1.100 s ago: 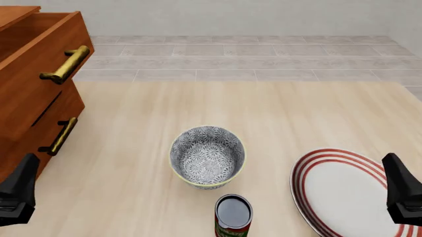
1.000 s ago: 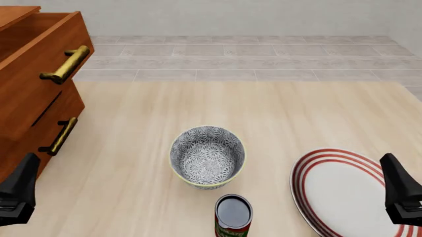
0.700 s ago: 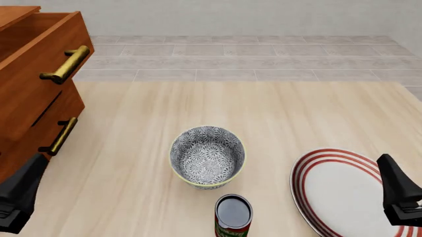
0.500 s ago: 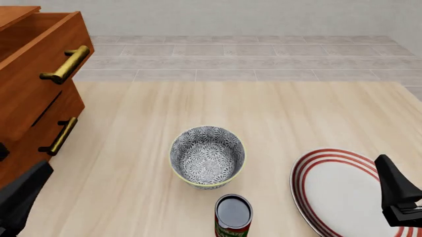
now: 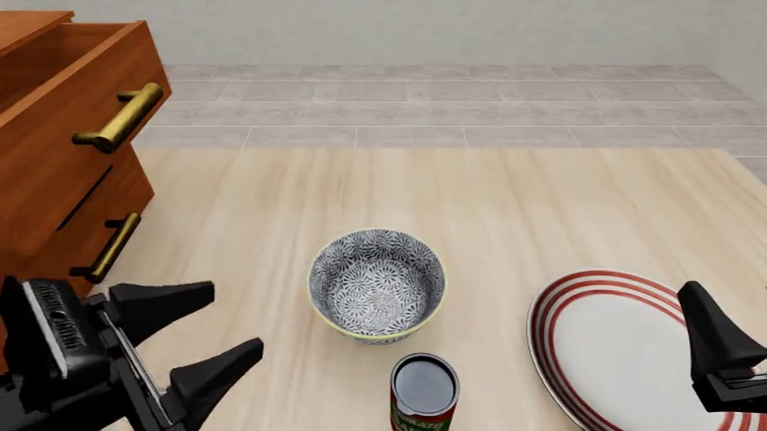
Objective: Put the ketchup in the top drawer of the cabinet.
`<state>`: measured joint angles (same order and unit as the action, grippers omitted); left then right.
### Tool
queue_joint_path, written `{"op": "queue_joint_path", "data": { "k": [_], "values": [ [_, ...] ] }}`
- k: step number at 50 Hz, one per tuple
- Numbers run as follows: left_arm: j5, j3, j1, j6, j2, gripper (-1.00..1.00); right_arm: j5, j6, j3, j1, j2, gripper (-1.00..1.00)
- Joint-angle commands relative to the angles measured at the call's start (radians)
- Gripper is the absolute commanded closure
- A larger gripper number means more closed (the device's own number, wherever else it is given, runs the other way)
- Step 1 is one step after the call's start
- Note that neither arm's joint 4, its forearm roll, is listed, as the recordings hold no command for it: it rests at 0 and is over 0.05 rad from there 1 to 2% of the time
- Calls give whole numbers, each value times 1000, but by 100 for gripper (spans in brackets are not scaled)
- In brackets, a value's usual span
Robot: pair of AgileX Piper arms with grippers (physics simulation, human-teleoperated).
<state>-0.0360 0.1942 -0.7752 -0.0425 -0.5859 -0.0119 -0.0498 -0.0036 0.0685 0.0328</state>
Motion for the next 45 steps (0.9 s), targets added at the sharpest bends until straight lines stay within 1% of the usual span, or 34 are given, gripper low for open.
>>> {"op": "queue_joint_path", "data": {
  "k": [1, 3, 5, 12, 15, 22, 25, 27, 28, 32, 33, 37, 39, 45],
  "values": [
    [-234, -5, -130, 69, -321, -100, -5, 4, 0, 3, 11, -100],
    [-245, 8, -147, 103, -369, -100, -6, 5, 0, 4, 12, -100],
    [-247, 9, -148, 108, -369, -100, -6, 4, 0, 4, 12, -100],
    [-295, 7, -184, 136, -445, -100, -11, 4, 0, 4, 21, -100],
    [-301, 4, -196, 129, -454, -100, -13, 3, 0, 4, 25, -100],
    [-350, -7, -234, 142, -512, -100, -20, 5, 1, 3, 37, -100],
    [-364, -8, -237, 140, -526, -100, -23, 3, 1, 3, 42, -100],
    [-377, -9, -230, 124, -539, -100, -25, 3, 1, 4, 46, -100],
    [-397, -11, -223, 112, -560, -100, -26, 2, 1, 4, 48, -100],
    [-430, -8, -224, 108, -607, -100, -30, 2, 1, 7, 55, -100],
    [-447, -1, -230, 103, -637, -100, -31, 2, 1, 6, 57, -100],
    [-475, 8, -240, 98, -684, -100, -33, 2, 1, 7, 61, -100],
    [-496, 18, -247, 78, -720, -100, -35, 1, 1, 7, 65, -100],
    [-514, 40, -256, 52, -764, -100, -38, 2, 1, 11, 69, -100]
  ]
}}
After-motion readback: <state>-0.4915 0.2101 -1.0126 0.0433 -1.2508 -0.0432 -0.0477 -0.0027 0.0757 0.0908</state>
